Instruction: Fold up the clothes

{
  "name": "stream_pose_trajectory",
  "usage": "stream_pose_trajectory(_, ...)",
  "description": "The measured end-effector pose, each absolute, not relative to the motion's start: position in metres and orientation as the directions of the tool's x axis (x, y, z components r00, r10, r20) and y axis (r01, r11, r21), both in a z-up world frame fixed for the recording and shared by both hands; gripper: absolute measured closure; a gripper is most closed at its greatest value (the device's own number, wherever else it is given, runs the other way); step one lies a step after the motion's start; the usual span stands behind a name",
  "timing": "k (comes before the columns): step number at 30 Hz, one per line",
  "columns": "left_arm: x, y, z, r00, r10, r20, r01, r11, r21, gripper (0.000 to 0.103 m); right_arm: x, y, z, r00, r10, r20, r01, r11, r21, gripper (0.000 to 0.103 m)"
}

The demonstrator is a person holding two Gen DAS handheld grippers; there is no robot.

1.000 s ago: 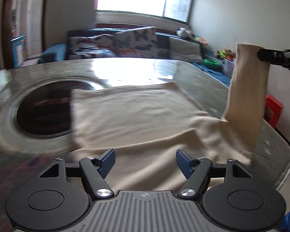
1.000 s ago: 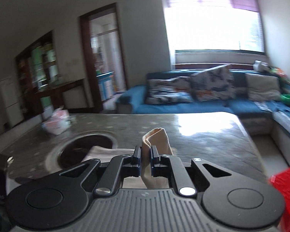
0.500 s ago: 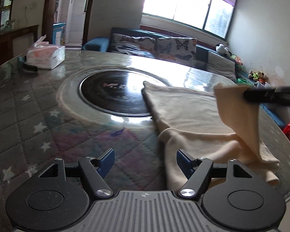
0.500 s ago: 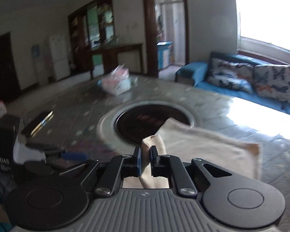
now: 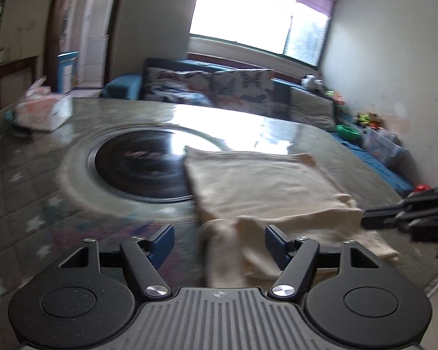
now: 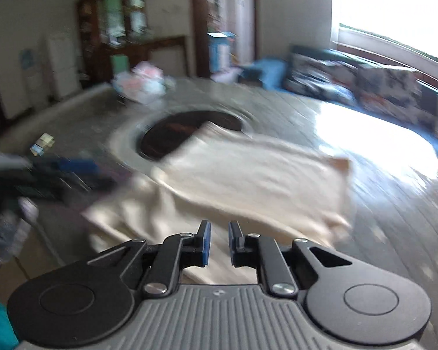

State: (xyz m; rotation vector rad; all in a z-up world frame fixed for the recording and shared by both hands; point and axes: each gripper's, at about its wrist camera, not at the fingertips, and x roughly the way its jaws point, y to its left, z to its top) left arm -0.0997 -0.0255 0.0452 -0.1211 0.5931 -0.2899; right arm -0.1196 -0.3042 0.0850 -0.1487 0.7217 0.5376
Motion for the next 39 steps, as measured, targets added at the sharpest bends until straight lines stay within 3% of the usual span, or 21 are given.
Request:
stream_pose_trajectory(7, -0.088, -0.063, 0.032, 0.746, -0.337, -0.575, 0.308, 0.939, -0.151, 0.056, -0.124, -0.355, 0.047, 0.623, 0.302, -0.722, -0.385, 0.921, 0.053, 0.091)
stream_pose_trajectory(18, -0.089, -0.059, 0.021, 0.733, -0.283, -0.619, 0.265, 0.956, -0.125, 0.062, -0.097, -0.352, 0.061, 0.669, 0.333, -0.665, -0.416, 0.909, 0.036, 0.087)
stream_pose_trajectory(25, -0.093, -0.06, 0.023, 0.742, -0.264, -0.617, 0.255, 0.961, -0.105, 0.097, -0.069, -0.343, 0.047, 0.669, 0.316, -0.672, -0.412, 0.911, 0.018, 0.087)
stream_pose_trajectory(28, -0.099, -0.054, 0.031, 0.751, -0.272, -0.601, 0.248, 0.961, -0.124, 0.098, -0.07, -0.342, 0.043, 0.668, 0.315, -0.674, -0.42, 0.907, 0.008, 0.085)
stream_pose_trajectory(34, -0.094, -0.047, 0.025, 0.721, -0.236, -0.652, 0.215, 0.97, -0.113, 0.099, -0.073, -0.341, 0.042, 0.67, 0.317, -0.671, -0.434, 0.901, -0.008, 0.082)
stream_pose_trajectory(39, -0.083, -0.055, 0.045, 0.749, -0.287, -0.597, 0.254, 0.957, -0.141, 0.097, -0.076, -0.333, 0.056, 0.687, 0.347, -0.639, -0.458, 0.889, -0.009, 0.079)
